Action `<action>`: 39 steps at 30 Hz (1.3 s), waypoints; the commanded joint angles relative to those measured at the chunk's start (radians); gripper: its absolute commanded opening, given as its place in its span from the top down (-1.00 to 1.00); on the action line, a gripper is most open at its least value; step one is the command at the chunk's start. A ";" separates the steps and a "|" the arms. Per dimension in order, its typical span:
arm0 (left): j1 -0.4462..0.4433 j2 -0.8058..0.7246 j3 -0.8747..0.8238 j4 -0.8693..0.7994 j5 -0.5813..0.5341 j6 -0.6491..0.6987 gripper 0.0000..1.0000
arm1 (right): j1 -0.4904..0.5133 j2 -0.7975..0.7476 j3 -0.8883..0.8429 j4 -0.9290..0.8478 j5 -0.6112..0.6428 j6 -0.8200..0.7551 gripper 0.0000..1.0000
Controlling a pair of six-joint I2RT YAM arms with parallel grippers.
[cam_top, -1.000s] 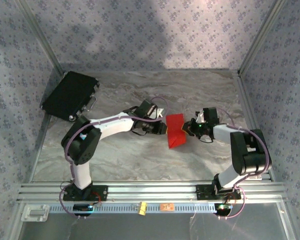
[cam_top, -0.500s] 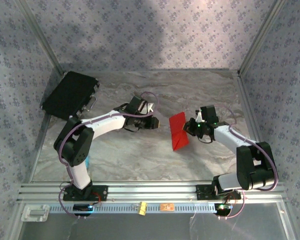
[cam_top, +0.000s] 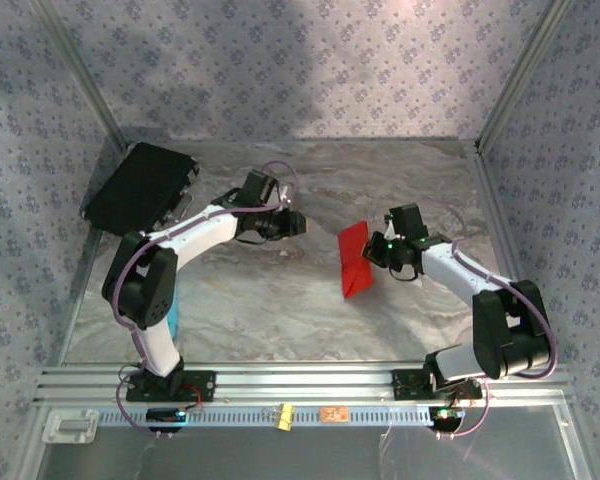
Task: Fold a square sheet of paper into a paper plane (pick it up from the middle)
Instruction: Turn over the paper at the center of the table.
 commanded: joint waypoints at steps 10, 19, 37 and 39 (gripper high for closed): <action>-0.016 -0.165 -0.032 -0.145 0.020 0.036 0.09 | 0.033 -0.200 0.065 -0.276 0.100 -0.108 0.97; -0.007 -0.442 -0.290 -0.131 -0.094 0.012 -0.14 | 0.175 -0.182 0.132 -0.365 0.364 -0.131 0.97; 0.132 -0.460 -0.389 -0.062 -0.172 -0.029 -0.44 | 0.464 0.041 0.360 -0.602 1.033 -0.069 0.93; 0.162 -0.473 -0.414 -0.051 -0.167 -0.041 -0.46 | 0.473 0.094 0.383 -0.612 1.045 -0.051 0.93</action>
